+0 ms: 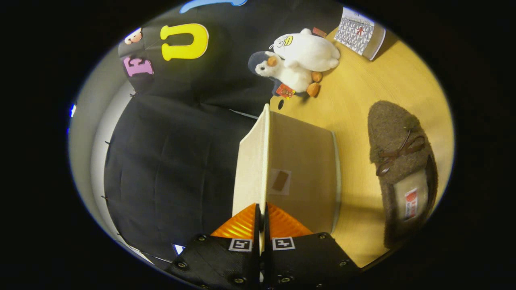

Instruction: Open the storage box then place both shoes into the box .Put the left shoe in first, then the right shoe, with the right side of both shoes facing outward in a uniform manner.

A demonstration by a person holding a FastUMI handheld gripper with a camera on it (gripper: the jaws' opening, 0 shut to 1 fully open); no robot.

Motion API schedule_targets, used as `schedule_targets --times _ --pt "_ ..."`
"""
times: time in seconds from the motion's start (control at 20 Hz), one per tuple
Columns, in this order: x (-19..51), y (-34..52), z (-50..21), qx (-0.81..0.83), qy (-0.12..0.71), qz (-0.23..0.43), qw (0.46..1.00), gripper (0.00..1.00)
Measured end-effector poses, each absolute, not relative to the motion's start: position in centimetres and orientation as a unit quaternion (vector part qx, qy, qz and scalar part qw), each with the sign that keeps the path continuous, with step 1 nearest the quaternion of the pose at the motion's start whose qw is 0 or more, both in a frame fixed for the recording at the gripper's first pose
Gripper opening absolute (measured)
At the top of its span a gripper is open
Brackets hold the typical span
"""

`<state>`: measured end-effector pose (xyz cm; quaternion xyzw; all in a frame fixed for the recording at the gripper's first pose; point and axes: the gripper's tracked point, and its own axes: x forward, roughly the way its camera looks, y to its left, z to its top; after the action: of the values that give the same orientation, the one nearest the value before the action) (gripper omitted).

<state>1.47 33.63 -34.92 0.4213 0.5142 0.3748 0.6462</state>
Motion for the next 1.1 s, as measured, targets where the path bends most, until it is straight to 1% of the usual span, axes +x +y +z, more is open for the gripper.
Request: schedule_targets --times 0.05,0.2,0.5,0.85,0.95,1.1 --pt "1.4 34.0 -34.7 0.417 0.515 0.376 0.647 0.03" --pt "1.6 33.9 -32.6 0.417 0.508 0.384 0.648 0.03" --pt "1.7 36.3 -26.0 0.375 0.492 0.407 0.672 0.03" --pt "1.4 43.5 -19.9 0.298 0.492 0.429 0.697 0.05" --pt "0.5 46.3 -18.7 0.290 0.496 0.434 0.694 0.05" --pt "0.0 51.5 -18.7 0.295 0.506 0.436 0.683 0.05"
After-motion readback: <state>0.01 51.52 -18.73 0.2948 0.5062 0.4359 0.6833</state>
